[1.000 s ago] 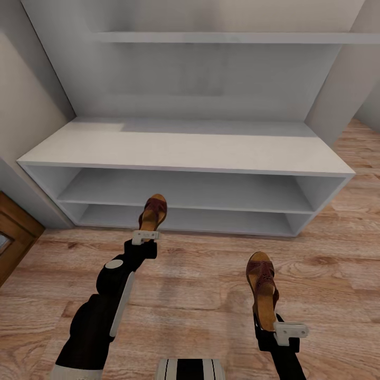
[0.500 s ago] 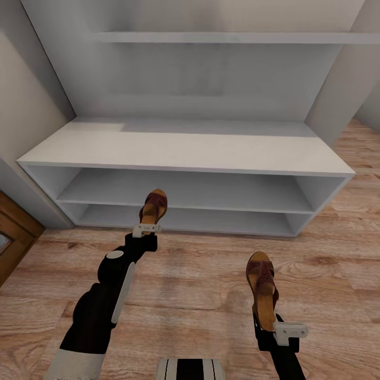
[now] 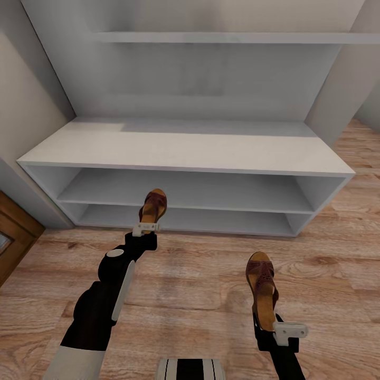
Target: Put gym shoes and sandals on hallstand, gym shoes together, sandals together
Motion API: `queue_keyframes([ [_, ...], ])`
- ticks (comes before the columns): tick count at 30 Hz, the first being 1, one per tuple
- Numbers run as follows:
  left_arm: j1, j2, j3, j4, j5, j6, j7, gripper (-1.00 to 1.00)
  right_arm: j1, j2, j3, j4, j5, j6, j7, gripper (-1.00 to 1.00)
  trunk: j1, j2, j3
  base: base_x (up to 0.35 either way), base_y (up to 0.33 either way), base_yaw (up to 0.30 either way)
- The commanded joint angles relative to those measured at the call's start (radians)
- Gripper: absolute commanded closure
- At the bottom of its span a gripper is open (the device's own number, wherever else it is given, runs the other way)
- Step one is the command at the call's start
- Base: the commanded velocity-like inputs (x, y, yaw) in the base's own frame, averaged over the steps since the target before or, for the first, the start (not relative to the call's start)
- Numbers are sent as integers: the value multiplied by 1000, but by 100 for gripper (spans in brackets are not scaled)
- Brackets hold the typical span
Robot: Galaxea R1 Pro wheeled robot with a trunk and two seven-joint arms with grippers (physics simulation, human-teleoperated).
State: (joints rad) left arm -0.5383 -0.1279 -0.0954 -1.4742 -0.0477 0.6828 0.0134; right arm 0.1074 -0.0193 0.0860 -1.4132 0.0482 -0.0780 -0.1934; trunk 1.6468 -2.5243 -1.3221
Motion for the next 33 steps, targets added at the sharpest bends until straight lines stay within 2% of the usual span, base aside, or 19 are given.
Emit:
queue_keyframes([
  [1,0,0,0,0,-3,1,-2,100,0,0,0,0,-1,0,2,100,0,0,0,0,0,0],
  [16,-19,-3,0,34,-3,11,-4,100,0,-1,4,1,1,0,3,100,0,0,0,0,0,0],
  [22,-28,-1,0,63,-3,12,-7,100,0,2,20,4,42,0,3,100,0,0,0,0,0,0],
  [33,-52,-2,-4,109,-1,14,-9,100,0,4,27,5,67,0,0,100,0,0,0,0,0,0],
])
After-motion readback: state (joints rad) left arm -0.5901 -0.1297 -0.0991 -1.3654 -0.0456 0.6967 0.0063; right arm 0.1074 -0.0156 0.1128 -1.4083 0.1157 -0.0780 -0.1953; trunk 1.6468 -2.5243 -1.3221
